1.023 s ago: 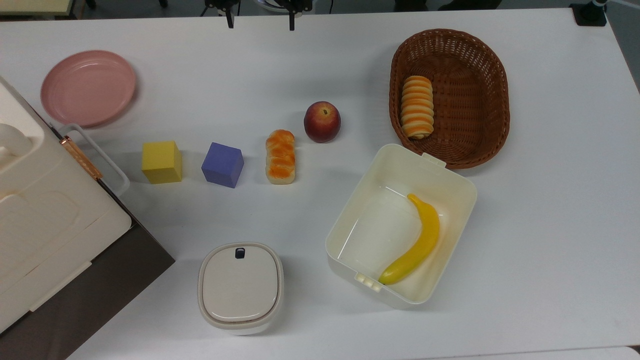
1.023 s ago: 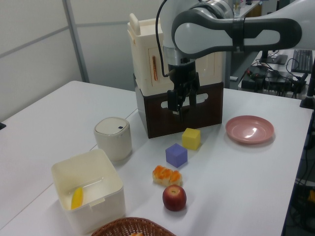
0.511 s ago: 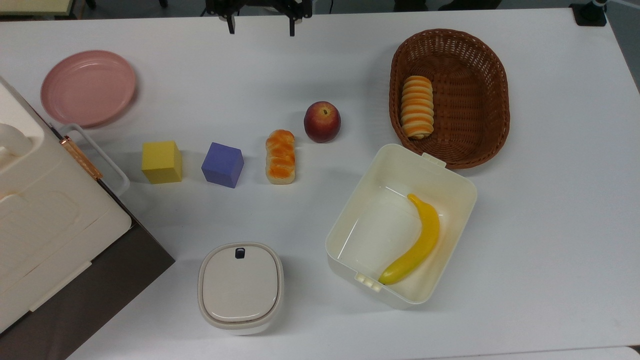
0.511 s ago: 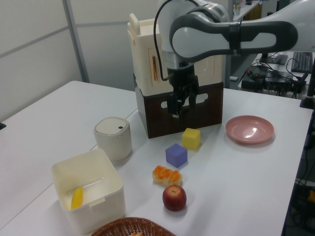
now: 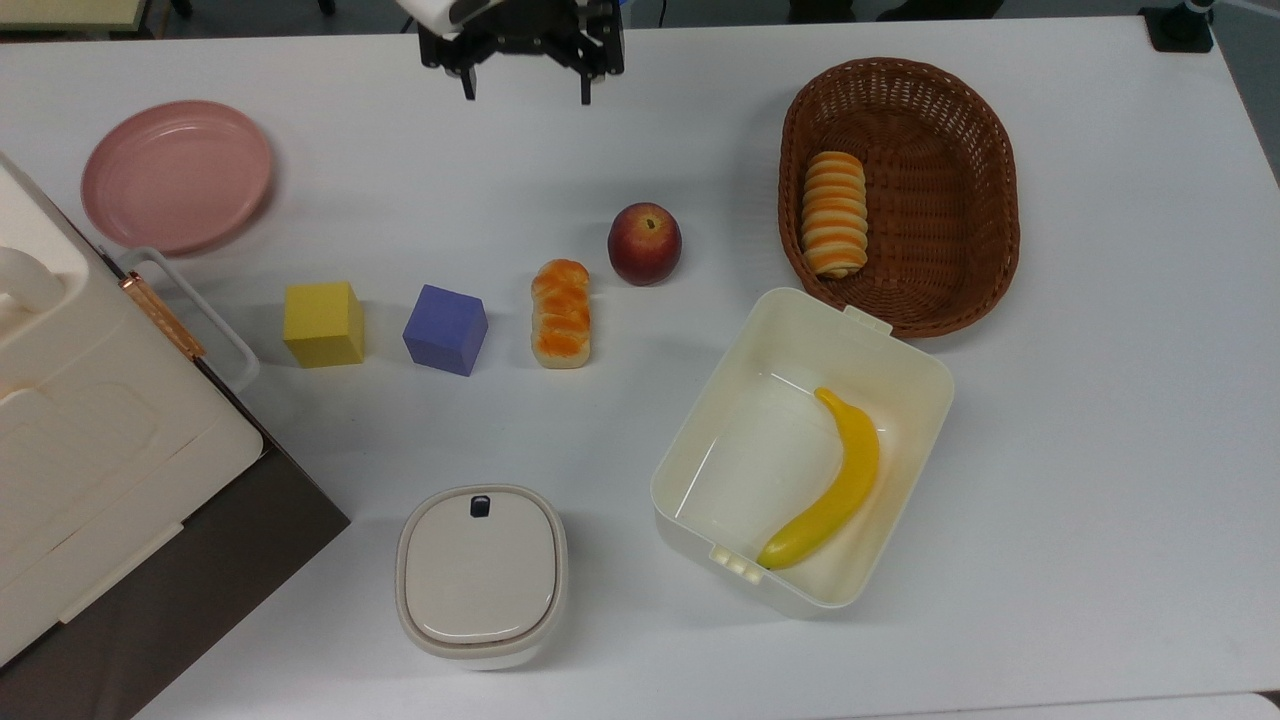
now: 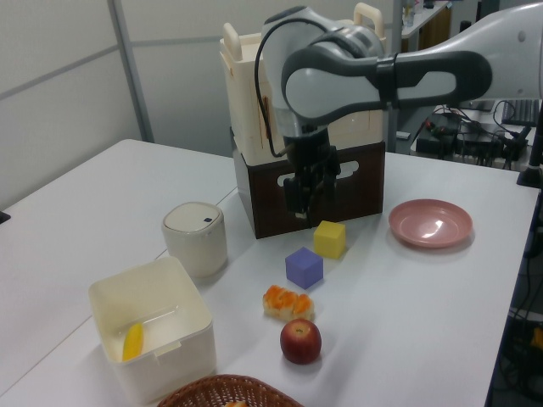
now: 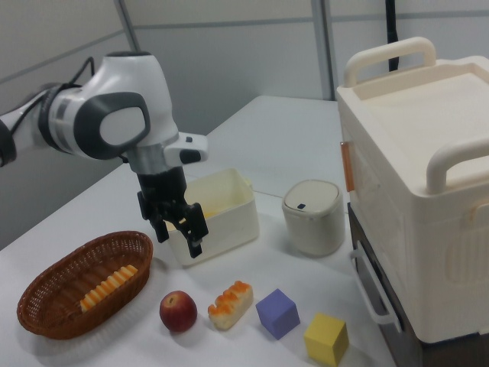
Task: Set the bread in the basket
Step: 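Move the gripper from the cabinet toward the orange-glazed bread pastry, then lower the open gripper over the orange-glazed bread pastry, then close the gripper on the bread pastry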
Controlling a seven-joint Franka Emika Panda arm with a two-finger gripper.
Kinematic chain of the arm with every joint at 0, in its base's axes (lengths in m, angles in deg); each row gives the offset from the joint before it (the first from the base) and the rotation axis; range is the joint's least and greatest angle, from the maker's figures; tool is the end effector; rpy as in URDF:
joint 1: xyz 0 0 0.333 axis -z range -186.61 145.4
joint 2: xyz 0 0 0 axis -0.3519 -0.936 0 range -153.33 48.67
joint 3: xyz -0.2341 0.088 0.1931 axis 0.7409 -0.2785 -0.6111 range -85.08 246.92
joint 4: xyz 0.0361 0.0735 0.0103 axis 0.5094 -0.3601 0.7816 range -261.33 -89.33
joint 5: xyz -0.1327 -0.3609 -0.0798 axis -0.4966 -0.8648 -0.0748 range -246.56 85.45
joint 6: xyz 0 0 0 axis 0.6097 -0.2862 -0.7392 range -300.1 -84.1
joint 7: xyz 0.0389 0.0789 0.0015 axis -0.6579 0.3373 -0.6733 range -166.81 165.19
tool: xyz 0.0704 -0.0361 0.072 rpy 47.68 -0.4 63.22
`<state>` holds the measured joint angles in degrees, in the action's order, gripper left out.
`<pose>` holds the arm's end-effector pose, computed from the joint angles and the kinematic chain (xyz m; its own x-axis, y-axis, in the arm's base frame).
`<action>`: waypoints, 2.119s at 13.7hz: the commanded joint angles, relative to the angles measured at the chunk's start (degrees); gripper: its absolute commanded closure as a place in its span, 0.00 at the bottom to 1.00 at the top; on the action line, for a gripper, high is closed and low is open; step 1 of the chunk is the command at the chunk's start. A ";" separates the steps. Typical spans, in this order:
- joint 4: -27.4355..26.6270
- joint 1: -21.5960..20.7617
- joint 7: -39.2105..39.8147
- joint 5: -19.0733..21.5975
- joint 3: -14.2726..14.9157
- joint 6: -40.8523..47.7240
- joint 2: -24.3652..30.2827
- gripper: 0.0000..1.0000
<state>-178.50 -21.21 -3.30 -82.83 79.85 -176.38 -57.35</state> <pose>0.5760 0.0124 0.5508 0.9929 -0.0135 -0.1186 -0.0084 -0.9991 0.0427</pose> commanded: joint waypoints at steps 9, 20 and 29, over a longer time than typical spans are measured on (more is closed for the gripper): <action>-2.90 -3.17 -6.74 0.78 0.63 -10.23 -11.66 0.00; -3.25 -2.99 -6.83 0.35 0.72 -19.73 -20.63 0.00; -2.99 -2.73 -7.09 -0.53 1.16 -23.24 -23.01 0.25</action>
<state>-181.05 -23.21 -10.03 -82.98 80.36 -197.29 -80.31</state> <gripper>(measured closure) 0.004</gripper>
